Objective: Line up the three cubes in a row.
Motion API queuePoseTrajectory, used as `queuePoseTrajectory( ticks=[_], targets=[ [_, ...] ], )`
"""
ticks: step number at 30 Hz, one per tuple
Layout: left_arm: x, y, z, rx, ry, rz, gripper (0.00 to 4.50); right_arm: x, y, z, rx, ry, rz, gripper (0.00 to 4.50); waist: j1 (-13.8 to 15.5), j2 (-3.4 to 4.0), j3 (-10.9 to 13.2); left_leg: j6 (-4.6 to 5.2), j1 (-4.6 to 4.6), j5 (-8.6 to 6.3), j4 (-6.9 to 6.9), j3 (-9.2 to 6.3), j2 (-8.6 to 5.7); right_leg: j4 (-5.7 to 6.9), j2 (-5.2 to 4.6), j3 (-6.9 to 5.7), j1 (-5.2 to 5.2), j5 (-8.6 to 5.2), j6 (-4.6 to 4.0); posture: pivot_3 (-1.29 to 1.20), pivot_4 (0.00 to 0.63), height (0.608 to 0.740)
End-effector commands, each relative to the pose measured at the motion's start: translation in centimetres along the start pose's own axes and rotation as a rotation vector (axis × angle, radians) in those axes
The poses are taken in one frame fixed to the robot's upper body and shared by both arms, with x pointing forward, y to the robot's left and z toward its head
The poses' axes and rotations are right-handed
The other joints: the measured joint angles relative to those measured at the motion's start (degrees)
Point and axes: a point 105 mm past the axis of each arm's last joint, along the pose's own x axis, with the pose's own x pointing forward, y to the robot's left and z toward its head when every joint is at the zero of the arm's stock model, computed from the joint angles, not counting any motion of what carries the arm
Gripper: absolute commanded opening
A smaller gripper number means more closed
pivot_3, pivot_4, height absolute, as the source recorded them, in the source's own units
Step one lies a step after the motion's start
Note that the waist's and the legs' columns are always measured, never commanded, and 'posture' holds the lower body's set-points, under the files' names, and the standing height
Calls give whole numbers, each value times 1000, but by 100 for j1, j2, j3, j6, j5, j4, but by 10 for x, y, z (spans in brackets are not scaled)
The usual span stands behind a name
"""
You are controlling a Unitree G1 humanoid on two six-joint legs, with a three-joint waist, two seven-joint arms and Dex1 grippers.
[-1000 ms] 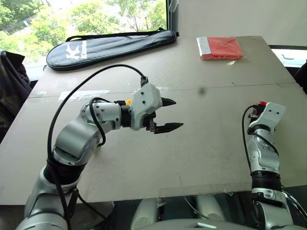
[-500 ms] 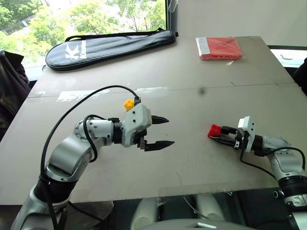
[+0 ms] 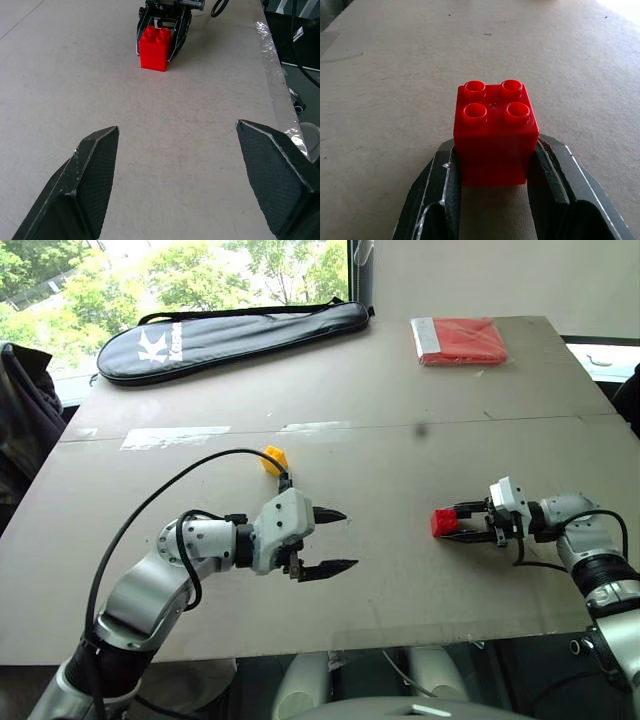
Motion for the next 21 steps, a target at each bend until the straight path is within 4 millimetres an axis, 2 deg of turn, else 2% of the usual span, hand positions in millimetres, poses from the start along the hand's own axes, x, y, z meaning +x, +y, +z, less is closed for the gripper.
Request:
queuePoseTrajectory(
  ticks=[1,4,7,17,21],
  targets=[
    [-1,-3,13,55,-30,6,3822,0,6,-3,-28,27,66,1279,-8,-1,-1,0,0,0,0,0,0,0,0,0,0,0,0,0,150,740],
    [-1,-3,12,53,-30,11,3822,2,15,-6,-107,81,141,1279,-9,-1,-1,0,3,0,1,1,0,2,0,0,0,1,-2,0,150,740],
    [-2,-3,12,52,-28,13,3822,5,17,-4,-134,75,164,1279,-1,-1,-1,0,1,0,1,-1,1,2,-1,-3,0,1,-2,0,150,740],
    [-1,-3,12,51,-28,14,3822,1,14,-7,-61,86,161,1279,3,-1,-1,-1,-1,0,1,-3,0,1,-3,-6,0,1,-2,0,150,740],
    [0,-2,12,51,-32,13,3822,1,7,-3,-74,69,128,3184,11,-1,-1,-1,-4,0,1,-6,0,1,-3,-10,-1,1,-2,0,150,740]
  ],
)
